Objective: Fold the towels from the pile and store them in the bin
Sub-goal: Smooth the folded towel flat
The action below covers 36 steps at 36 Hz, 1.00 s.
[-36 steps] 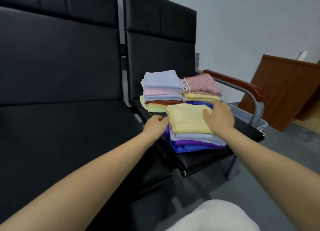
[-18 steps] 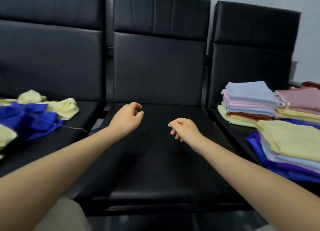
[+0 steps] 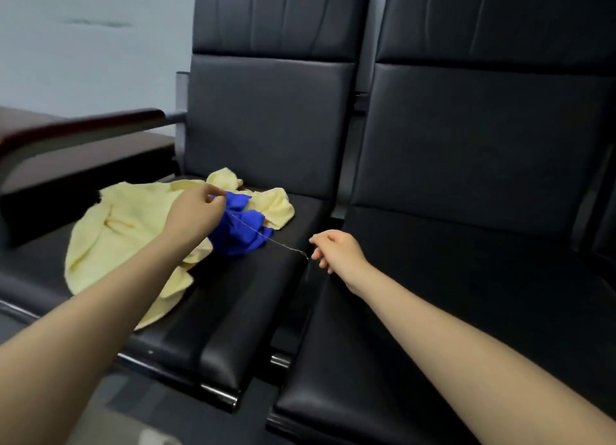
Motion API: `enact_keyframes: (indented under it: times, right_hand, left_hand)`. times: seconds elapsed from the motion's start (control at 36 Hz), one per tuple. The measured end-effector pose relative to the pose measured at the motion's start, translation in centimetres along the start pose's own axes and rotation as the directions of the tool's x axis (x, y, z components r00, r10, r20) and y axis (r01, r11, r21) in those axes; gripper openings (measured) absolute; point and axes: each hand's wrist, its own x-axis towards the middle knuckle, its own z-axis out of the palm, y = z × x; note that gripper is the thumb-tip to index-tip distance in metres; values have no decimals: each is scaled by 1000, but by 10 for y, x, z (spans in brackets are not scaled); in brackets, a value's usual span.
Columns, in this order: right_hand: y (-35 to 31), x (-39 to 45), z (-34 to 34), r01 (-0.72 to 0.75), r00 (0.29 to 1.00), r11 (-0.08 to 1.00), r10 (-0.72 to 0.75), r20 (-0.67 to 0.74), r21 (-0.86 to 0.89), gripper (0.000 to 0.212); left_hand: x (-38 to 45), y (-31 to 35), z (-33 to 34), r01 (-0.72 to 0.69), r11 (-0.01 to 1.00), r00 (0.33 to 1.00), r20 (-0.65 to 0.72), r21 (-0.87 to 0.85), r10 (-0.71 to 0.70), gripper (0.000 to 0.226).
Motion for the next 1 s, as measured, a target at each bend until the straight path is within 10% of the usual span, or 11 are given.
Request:
enact_keyframes:
  times: [0.42,0.75,1.0]
  right_hand:
    - [-46,88,95,146,987,984,-152,-52,-102,30]
    - [-66,86,163,75,972,991,-48,229,-113,51]
    - [-109,83,135,-19,994,907,-29,109,421,16]
  left_hand:
    - [24,-70,-9,61,998,997,37,16,-61,50]
    - [42,-103,-11,227,960,973,0,-164,-230,32]
    - [40,-121,-19,256,967,966,16,-4,-256,38]
